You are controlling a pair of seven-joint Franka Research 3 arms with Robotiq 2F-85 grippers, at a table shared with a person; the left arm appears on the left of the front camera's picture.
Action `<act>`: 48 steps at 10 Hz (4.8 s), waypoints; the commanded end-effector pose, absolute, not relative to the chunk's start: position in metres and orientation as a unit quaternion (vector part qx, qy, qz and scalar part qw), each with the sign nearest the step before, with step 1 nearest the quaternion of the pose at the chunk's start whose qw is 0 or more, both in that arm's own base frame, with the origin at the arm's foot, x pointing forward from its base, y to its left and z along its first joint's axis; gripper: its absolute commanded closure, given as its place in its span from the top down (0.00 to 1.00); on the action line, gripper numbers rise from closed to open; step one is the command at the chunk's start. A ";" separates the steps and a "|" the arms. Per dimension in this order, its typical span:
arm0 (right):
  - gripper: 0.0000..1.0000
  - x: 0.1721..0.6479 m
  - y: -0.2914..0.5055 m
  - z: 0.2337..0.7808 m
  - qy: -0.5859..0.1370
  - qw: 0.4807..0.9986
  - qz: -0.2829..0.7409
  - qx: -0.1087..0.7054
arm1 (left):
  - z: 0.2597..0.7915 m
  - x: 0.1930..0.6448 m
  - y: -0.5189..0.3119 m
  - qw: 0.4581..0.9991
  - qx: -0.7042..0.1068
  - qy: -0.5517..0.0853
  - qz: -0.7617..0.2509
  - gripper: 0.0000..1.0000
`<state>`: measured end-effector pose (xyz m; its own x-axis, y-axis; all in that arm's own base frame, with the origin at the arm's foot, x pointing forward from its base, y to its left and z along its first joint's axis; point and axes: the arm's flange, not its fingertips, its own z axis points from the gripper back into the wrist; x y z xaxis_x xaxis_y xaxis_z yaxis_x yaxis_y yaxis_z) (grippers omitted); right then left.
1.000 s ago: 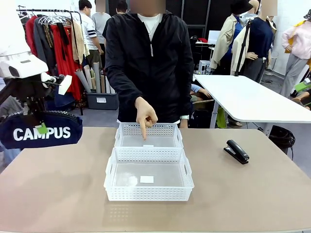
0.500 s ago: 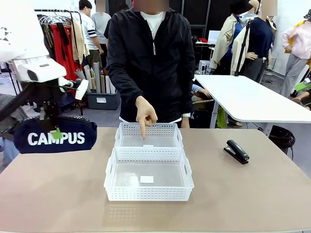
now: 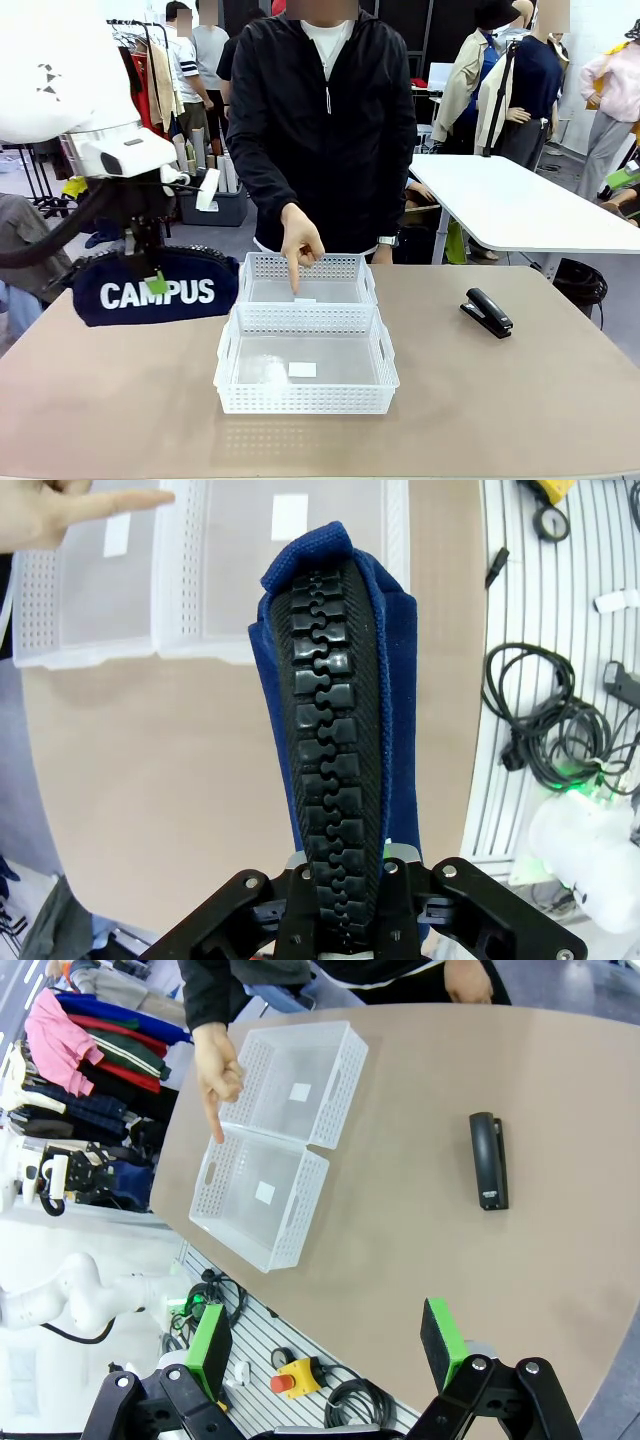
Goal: Distribute items into two baskets.
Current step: Place the picked Pencil pouch into the Organizing basket as instructed by the person.
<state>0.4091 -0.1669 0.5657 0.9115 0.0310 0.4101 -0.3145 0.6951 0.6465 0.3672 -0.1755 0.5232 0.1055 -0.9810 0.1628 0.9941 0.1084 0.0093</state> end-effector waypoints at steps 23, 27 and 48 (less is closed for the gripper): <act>1.00 0.410 -0.166 0.569 -0.190 0.901 0.097 0.377 | 0.403 0.406 -0.390 0.731 -0.037 -0.121 -0.670 0.00; 1.00 0.410 -0.166 0.569 -0.190 0.901 0.097 0.377 | 0.378 0.407 -0.394 0.725 -0.031 -0.110 -0.679 0.00; 1.00 0.410 -0.166 0.569 -0.190 0.901 0.097 0.377 | 0.404 0.416 -0.374 0.744 0.005 -0.090 -0.662 1.00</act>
